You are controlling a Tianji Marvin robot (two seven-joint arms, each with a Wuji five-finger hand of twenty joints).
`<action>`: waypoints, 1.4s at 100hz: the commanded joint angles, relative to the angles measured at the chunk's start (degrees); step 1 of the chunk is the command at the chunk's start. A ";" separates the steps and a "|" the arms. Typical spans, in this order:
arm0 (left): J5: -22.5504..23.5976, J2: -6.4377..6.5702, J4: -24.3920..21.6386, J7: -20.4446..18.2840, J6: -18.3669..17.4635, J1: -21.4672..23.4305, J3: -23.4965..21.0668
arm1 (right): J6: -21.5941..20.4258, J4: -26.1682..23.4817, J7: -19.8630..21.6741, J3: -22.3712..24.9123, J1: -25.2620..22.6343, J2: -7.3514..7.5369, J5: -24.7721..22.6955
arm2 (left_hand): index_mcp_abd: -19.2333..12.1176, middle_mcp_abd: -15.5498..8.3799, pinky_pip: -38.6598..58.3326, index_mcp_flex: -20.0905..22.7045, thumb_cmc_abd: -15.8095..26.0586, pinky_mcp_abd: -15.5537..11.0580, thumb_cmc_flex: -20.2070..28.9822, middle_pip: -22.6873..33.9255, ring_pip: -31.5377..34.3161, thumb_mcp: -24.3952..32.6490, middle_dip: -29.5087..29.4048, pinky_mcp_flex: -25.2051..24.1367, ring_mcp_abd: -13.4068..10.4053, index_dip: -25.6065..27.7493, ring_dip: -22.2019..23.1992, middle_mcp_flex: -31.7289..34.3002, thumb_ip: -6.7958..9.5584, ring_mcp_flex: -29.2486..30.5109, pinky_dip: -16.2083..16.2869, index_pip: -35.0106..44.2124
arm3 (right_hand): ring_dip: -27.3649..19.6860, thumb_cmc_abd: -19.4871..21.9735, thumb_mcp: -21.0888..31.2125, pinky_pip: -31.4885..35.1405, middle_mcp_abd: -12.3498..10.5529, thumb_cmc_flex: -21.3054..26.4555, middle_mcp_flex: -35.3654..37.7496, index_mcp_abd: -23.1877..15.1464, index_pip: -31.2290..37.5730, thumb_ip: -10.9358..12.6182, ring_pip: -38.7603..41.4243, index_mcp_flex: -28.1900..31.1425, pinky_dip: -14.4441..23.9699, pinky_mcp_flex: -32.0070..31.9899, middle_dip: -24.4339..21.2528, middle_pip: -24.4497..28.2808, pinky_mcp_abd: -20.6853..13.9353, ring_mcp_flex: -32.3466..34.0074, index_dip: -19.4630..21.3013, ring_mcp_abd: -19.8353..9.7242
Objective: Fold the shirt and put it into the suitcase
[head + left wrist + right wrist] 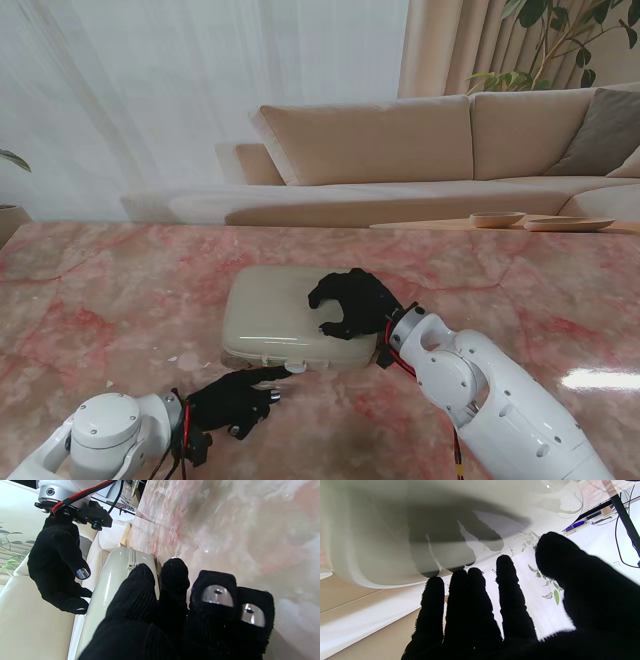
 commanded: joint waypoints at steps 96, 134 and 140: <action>-1.20 0.19 1.83 -2.80 -1.89 -0.87 1.17 | 0.48 2.12 2.36 -0.53 -1.12 0.54 0.30 | -11.01 0.08 9.46 6.19 1.57 -1.70 3.44 1.82 3.78 -0.10 -0.12 1.28 -0.89 0.89 0.48 0.37 1.00 1.27 1.27 1.63 | 0.80 -0.40 1.55 4.07 1.27 -0.68 1.45 -0.44 0.73 1.19 5.25 1.49 -0.36 2.89 0.90 2.38 8.07 3.10 -0.06 5.96; -2.05 -0.29 2.27 -1.44 -2.90 -1.28 1.56 | 0.58 2.20 2.76 -0.58 -1.02 0.61 0.39 | -11.16 -1.92 9.40 6.89 1.47 -1.69 3.61 1.88 3.68 -0.30 -0.14 1.29 -0.81 1.29 0.49 0.75 0.97 1.37 1.43 2.20 | 0.70 -0.56 1.49 3.96 0.96 -0.84 1.30 -0.91 0.80 1.28 4.98 1.47 -0.42 2.81 0.84 2.23 7.95 3.03 0.06 5.69; -2.27 -0.36 2.42 -1.34 -3.31 -1.44 1.66 | 0.58 2.22 2.83 -0.58 -1.01 0.62 0.40 | -11.37 -1.71 9.39 6.93 1.32 -1.67 3.60 1.91 3.72 -0.33 -0.15 1.28 -0.80 1.31 0.47 0.88 1.02 1.48 1.44 2.23 | 0.67 -0.64 1.58 3.95 0.93 -0.90 1.31 -1.01 0.82 1.28 4.89 1.45 -0.43 2.81 0.82 2.17 7.95 2.99 0.07 5.66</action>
